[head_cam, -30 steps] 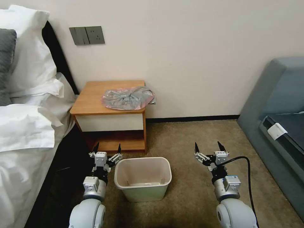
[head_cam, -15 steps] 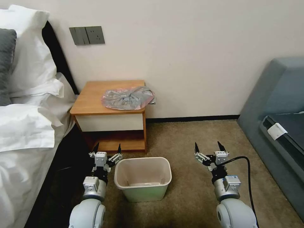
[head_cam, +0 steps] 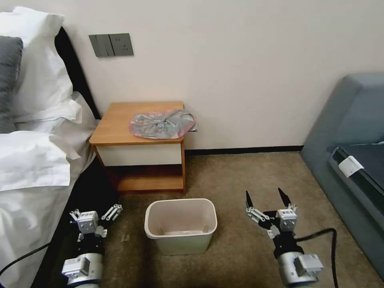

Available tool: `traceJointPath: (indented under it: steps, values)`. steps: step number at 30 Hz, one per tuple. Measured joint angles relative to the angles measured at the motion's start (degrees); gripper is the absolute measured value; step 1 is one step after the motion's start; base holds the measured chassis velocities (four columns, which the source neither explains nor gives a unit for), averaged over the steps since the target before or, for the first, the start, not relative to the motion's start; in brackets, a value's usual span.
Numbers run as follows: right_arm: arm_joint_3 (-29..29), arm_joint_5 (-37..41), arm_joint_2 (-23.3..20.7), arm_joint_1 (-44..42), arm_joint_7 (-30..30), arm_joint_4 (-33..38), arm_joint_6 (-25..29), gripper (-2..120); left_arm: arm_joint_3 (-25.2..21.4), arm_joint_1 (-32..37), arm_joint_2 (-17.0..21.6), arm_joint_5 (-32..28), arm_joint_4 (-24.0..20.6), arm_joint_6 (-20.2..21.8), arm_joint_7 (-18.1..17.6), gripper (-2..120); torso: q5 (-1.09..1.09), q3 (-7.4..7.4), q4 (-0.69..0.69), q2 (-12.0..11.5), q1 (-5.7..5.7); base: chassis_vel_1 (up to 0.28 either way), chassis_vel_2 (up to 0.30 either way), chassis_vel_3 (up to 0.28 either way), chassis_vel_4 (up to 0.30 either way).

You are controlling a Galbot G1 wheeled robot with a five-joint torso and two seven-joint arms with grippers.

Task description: Pick up the garbage bag from the table and place it over the trash can.

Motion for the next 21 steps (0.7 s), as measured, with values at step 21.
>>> traceJointPath:
  steps: [21]
  values:
    - [-5.1, -11.6, -17.4, 24.5, 2.8, -16.1, 8.0, 100, 2.9, -0.8, 4.0, -4.4, 1.1, 2.4, 1.9, 95, 0.04, 0.02, 0.00, 0.0, 0.00, 0.000, 0.000, 0.000, 0.000]
